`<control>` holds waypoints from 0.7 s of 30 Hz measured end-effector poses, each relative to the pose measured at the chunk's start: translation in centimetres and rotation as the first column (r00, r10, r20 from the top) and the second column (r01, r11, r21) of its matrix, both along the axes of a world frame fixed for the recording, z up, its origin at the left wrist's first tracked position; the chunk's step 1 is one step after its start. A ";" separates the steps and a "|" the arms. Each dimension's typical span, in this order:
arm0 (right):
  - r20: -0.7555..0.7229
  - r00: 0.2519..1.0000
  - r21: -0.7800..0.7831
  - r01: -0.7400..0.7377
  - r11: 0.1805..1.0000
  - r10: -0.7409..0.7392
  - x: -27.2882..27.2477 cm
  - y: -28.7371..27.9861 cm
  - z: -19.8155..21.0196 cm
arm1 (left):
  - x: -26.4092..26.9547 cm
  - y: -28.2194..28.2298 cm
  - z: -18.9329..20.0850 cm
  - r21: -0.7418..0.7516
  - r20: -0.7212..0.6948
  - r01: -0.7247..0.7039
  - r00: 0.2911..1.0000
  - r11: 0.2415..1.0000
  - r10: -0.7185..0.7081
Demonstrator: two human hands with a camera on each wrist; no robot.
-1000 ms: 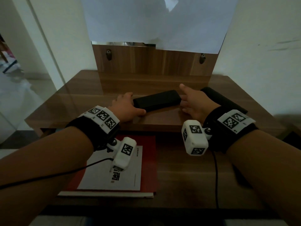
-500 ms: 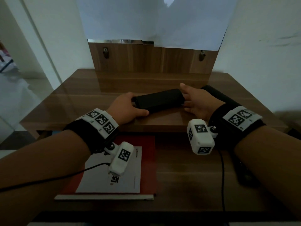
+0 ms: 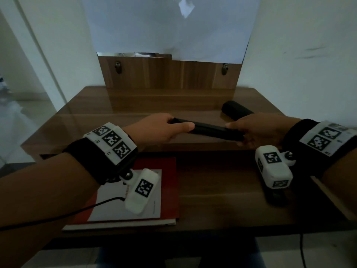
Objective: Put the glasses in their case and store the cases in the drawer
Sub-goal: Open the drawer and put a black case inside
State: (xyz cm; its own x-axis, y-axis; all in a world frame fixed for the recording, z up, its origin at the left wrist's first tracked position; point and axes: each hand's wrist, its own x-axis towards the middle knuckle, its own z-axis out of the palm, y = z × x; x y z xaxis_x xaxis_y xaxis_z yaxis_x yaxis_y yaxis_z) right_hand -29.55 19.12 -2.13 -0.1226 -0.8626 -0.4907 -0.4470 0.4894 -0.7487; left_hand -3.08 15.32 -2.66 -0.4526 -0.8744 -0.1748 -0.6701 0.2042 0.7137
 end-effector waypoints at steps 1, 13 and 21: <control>-0.020 1.000 0.031 -0.004 1.000 0.004 -0.4 0.5 0.3 | -0.3 0.3 0.2 0.033 0.033 0.003 0.999 0.999 -0.004; -0.238 0.946 0.293 -0.145 0.945 0.220 -1.2 3.3 -2.4 | -3.4 1.2 -4.9 0.436 0.131 -0.060 0.991 0.898 0.002; -0.241 0.953 0.257 -0.119 0.959 0.183 -1.4 3.0 -5.2 | -5.1 0.9 -7.7 0.435 0.222 -0.026 0.972 0.900 -0.080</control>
